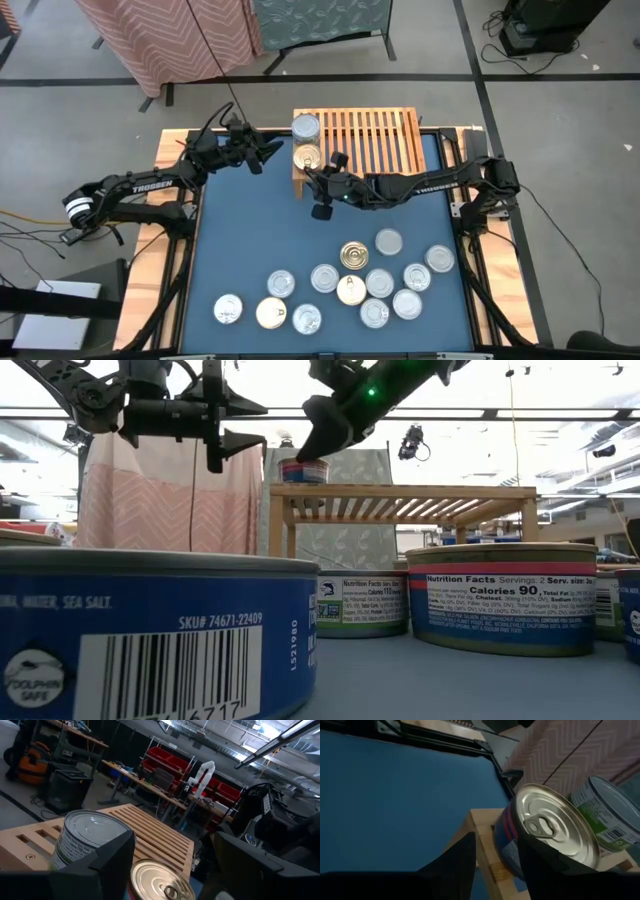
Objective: Stack canned seafood by type on shelf
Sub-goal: Put the blue tuna can on the shelf aligned with the green tuna can
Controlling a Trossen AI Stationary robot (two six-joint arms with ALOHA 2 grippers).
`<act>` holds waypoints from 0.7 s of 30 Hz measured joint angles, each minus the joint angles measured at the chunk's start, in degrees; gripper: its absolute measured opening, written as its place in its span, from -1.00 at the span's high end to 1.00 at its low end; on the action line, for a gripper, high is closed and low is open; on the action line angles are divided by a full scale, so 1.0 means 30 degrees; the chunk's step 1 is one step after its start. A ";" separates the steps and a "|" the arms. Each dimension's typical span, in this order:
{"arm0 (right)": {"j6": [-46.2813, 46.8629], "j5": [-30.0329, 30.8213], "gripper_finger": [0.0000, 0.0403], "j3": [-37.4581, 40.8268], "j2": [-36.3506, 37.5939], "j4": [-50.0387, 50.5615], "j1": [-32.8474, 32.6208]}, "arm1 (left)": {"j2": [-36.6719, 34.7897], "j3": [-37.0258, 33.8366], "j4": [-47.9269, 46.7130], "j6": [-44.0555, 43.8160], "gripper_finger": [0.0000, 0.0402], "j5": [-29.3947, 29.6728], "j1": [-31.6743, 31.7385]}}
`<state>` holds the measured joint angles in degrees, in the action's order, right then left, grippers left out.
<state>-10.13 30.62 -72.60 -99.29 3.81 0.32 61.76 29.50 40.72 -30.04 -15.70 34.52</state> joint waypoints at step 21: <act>-0.0029 0.1826 0.26 -0.0007 0.0455 0.0160 -0.1391 | -0.0099 -0.0007 -0.1999 -0.0206 -0.38 -0.1373 0.0000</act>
<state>-10.22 36.10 -72.62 -97.92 4.29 -3.85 61.46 29.47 34.72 -30.66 -19.82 34.52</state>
